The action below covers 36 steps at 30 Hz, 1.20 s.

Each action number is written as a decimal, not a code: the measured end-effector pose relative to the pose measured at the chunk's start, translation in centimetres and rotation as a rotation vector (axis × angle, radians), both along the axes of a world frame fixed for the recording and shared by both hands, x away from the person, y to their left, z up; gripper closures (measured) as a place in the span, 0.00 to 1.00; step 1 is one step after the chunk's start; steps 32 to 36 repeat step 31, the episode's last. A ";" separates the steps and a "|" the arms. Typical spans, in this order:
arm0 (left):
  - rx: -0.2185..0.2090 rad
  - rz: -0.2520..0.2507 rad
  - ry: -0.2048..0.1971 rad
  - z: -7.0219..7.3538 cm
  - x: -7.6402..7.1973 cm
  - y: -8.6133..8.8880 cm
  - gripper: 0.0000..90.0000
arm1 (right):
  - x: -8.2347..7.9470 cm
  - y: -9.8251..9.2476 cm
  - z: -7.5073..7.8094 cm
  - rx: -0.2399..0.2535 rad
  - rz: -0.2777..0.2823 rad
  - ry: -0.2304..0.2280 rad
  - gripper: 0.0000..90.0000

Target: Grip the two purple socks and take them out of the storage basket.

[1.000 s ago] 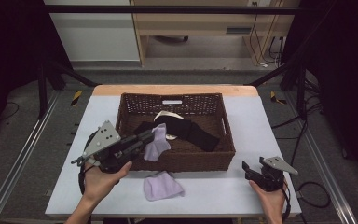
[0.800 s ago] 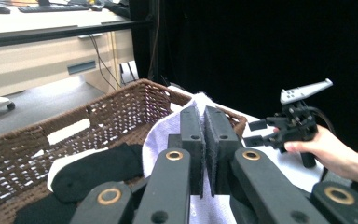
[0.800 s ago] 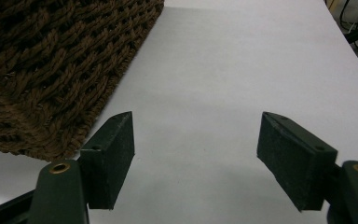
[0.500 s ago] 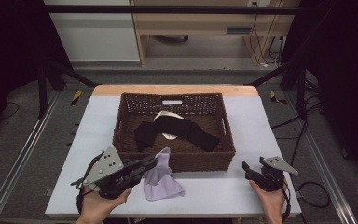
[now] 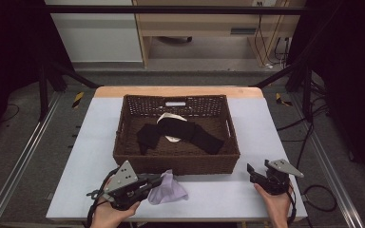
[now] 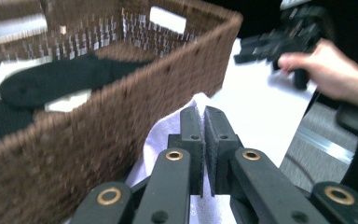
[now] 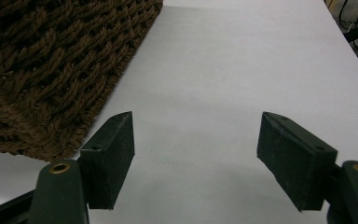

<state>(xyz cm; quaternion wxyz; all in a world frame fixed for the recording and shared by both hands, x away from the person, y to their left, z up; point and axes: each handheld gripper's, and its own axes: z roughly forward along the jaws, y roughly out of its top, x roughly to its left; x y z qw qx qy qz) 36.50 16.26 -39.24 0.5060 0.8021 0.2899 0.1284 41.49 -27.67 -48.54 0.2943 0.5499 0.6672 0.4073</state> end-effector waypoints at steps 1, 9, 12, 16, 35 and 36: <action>0.011 0.006 0.007 -0.5 0.2 0.0 0.96 | 0.0 0.0 0.0 -0.002 0.000 0.000 0.31; 0.101 0.045 0.059 -4.2 1.7 0.2 0.94 | 0.0 0.1 0.0 -0.008 0.006 0.001 0.31; 0.102 0.060 0.069 -4.9 2.0 0.5 0.88 | 0.0 0.2 0.0 -0.011 0.005 0.001 0.31; 0.107 0.081 0.070 -5.1 2.2 0.8 0.71 | 0.0 0.1 0.0 -0.009 0.002 0.004 0.30; 0.116 0.244 0.058 -5.2 2.4 6.9 0.48 | 0.0 0.0 0.0 -0.003 -0.006 0.001 0.26; 0.116 0.244 0.058 -5.2 2.4 6.9 0.48 | 0.0 0.0 0.0 -0.003 -0.006 0.001 0.26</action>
